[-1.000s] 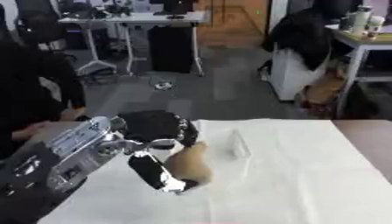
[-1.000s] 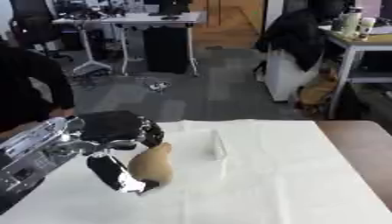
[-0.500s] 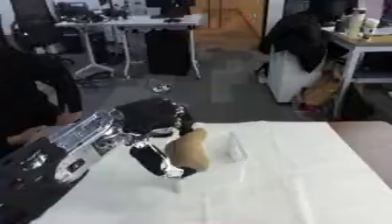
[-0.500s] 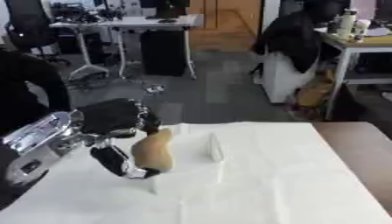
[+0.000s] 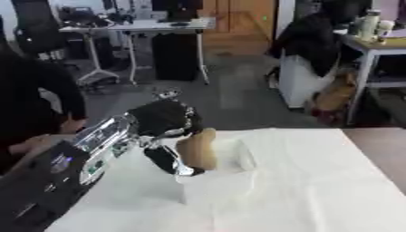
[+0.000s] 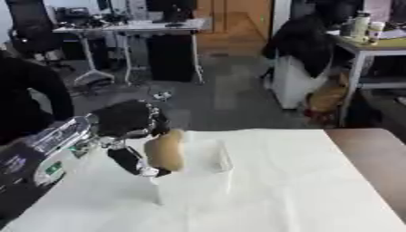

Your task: Pick up objects on the table and place them in the box.

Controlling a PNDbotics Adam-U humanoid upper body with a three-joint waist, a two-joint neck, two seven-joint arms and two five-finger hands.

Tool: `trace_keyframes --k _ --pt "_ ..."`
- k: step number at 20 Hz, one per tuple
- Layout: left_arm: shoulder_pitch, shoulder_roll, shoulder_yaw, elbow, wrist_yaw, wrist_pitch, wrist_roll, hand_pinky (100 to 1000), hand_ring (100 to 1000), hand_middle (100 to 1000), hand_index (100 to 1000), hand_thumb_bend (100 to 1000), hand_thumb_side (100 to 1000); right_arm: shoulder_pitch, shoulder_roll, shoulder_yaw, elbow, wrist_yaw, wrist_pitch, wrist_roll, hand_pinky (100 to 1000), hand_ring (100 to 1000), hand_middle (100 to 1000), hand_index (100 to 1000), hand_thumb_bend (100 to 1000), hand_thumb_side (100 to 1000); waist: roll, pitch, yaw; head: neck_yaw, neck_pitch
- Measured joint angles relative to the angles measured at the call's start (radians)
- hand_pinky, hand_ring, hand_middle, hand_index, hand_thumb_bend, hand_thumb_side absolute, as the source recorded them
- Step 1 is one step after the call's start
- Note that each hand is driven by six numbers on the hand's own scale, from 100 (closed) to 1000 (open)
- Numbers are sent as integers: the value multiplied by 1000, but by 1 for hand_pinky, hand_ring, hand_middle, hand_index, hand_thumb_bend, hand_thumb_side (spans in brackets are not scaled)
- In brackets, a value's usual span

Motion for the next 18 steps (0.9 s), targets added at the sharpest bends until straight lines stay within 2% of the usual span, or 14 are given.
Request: trace_keyframes --k 7,14,17,18 --pt "-29 -48 30 136 -265 18 129 100 100 163 456 531 595 -26 27 7 0 -13 -9 10 141 304 462 569 100 1000 17 19 -12 31 -38" --pt "-48 -91 67 248 -496 71 263 100 100 182 472 550 585 -49 52 18 0 -28 -19 25 148 308 462 569 100 1000 29 37 -27 66 -105" --pt "-52 -103 84 285 -543 93 310 100 100 195 483 540 605 -62 64 22 0 -34 -23 32 150 310 462 569 100 1000 38 44 -36 79 -113" --pt "-52 -107 88 294 -556 99 322 100 100 229 493 539 634 -64 65 25 0 -36 -25 34 151 311 462 569 100 1000 41 47 -40 82 -115"
